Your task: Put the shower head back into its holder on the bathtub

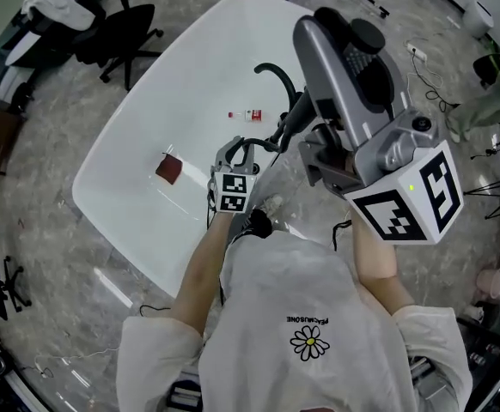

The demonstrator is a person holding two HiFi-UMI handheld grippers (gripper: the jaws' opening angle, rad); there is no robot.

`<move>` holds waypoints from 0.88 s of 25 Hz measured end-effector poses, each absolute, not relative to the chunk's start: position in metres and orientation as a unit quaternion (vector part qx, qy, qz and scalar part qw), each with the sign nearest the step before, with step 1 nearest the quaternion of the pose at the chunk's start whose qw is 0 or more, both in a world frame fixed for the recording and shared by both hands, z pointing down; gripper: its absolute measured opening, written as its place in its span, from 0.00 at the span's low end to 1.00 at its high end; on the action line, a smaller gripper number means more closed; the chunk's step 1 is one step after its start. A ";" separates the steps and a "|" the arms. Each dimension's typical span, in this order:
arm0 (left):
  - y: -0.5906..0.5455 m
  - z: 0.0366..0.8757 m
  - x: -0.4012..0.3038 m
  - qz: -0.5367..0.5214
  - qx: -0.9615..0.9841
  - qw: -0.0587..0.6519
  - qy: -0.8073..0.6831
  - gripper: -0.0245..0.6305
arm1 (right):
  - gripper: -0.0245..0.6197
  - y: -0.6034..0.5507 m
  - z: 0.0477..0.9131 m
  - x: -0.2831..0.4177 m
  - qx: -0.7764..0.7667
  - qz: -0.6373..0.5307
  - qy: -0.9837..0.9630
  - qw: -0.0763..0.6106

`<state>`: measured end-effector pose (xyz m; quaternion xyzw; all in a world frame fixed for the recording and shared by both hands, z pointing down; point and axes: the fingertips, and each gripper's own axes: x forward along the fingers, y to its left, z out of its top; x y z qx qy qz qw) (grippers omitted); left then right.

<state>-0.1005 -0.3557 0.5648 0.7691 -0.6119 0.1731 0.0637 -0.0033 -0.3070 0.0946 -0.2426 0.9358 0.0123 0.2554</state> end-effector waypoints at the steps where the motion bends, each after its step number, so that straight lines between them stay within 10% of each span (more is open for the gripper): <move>1: -0.353 0.578 -0.097 0.179 0.769 0.075 -0.609 0.13 | 0.19 -0.309 0.095 -0.006 -0.245 0.015 0.936 0.252; 13: -0.319 0.654 -0.115 0.132 0.706 0.212 -0.663 0.19 | 0.19 -0.354 0.172 -0.065 -0.243 -0.033 0.955 0.169; 22: -0.318 0.621 -0.192 0.060 0.653 0.184 -0.732 0.04 | 0.19 -0.392 0.288 -0.103 -0.252 -0.094 0.957 0.108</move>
